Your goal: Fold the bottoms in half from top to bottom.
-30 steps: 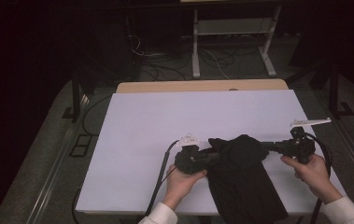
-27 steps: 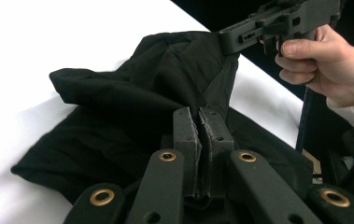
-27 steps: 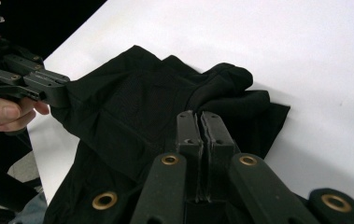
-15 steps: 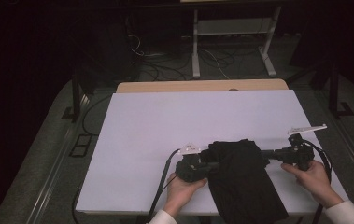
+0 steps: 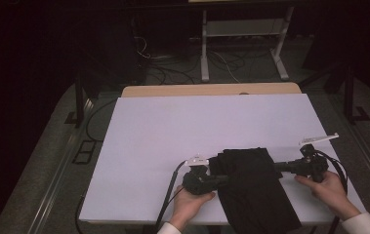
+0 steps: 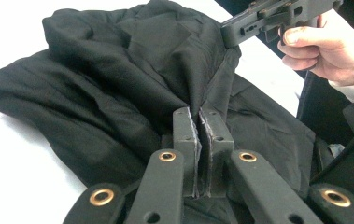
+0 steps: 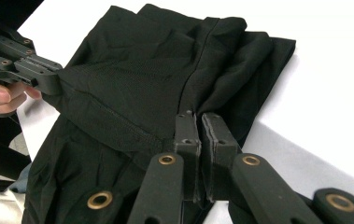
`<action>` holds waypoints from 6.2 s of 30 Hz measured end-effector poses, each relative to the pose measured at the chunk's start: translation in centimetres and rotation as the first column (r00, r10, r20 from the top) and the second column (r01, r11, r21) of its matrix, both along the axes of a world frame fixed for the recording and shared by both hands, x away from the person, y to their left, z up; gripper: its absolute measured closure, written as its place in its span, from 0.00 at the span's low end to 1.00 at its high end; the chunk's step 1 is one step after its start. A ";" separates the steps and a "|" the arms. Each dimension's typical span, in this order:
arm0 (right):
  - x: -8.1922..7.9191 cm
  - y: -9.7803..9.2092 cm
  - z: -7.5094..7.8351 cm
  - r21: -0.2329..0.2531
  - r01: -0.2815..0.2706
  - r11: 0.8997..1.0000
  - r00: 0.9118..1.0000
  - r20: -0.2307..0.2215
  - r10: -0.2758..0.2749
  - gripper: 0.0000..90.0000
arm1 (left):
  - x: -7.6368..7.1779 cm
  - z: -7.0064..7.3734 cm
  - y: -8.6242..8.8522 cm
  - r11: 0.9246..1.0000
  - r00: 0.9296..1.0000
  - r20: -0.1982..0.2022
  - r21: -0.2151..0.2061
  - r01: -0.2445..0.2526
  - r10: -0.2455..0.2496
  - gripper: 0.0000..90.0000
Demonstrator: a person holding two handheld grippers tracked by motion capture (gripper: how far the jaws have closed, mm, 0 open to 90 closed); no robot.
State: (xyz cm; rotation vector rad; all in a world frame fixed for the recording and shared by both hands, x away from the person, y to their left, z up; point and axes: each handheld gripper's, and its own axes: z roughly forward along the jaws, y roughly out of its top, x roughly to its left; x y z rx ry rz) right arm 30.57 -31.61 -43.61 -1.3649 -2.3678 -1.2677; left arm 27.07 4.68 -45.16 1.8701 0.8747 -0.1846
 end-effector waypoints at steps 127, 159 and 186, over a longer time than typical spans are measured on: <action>5.2 3.7 2.2 0.099 0.002 0.995 0.996 -0.092 0.007 0.94 | -0.2 -0.7 -0.9 0.999 1.000 0.004 -0.027 0.017 -0.017 0.90; 0.0 1.5 2.8 0.162 -0.018 0.987 0.998 -0.054 0.027 0.94 | 0.7 0.7 0.0 1.000 0.999 0.050 0.004 -0.008 0.008 0.52; -4.7 2.4 1.6 0.145 -0.135 0.980 0.987 -0.063 0.145 0.93 | 1.5 0.7 0.6 0.999 0.998 0.057 0.012 -0.043 0.042 0.50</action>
